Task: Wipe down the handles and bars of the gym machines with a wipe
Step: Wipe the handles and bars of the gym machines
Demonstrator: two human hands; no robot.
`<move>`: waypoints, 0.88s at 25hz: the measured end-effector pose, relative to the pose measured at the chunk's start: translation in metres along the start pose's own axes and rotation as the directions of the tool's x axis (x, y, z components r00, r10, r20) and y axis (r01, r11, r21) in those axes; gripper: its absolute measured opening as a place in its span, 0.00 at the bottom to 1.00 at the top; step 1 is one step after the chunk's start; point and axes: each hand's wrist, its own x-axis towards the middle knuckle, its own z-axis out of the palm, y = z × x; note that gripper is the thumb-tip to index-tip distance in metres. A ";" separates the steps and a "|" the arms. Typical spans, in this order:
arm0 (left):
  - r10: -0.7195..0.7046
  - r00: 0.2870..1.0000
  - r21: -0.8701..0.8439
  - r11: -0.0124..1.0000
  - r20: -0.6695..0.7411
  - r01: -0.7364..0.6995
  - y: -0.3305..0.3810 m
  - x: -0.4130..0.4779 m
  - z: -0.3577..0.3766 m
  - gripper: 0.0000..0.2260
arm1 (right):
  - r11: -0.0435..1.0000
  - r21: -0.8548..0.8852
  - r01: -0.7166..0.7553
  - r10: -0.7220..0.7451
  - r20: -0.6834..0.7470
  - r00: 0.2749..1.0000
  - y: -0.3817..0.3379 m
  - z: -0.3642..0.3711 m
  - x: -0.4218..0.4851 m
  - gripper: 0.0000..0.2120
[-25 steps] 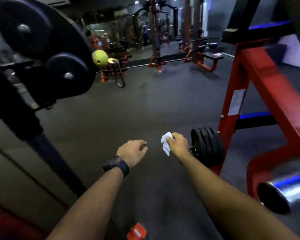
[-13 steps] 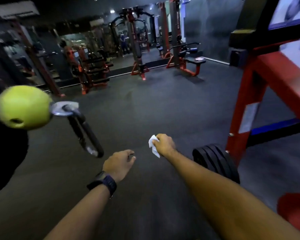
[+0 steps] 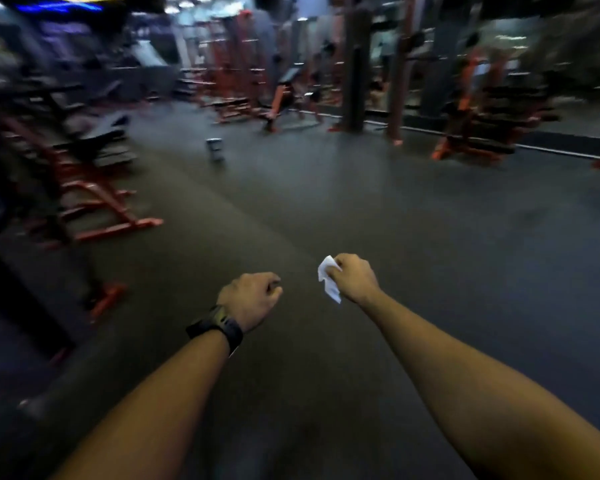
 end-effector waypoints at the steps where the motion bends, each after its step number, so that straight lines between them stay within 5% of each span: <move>1: -0.075 0.997 0.008 0.997 -0.025 0.076 -0.013 0.005 -0.005 0.14 | 0.997 -0.001 0.071 -0.071 0.066 0.995 -0.011 0.014 0.021 0.10; 5: -0.375 0.910 0.005 0.924 -0.177 0.382 -0.065 0.013 -0.012 0.14 | 0.919 0.103 0.381 -0.393 0.312 0.865 -0.064 0.062 0.076 0.12; 10: -0.602 0.754 -0.088 0.793 -0.262 0.603 -0.090 0.001 -0.037 0.14 | 0.819 0.244 0.520 -0.572 0.420 0.705 -0.134 0.107 0.112 0.12; 14: -0.750 0.561 -0.181 0.642 -0.351 0.745 -0.081 -0.036 -0.056 0.13 | 0.675 0.392 0.625 -0.729 0.489 0.479 -0.192 0.145 0.110 0.10; 18: -0.824 0.348 -0.186 0.466 -0.448 0.865 -0.051 -0.074 -0.067 0.13 | 0.496 0.592 0.635 -0.857 0.452 0.248 -0.231 0.157 0.083 0.09; 22: -0.766 0.149 -0.117 0.281 -0.626 0.953 -0.001 -0.081 -0.067 0.12 | 0.236 0.820 0.522 -0.963 0.269 0.013 -0.237 0.129 0.066 0.09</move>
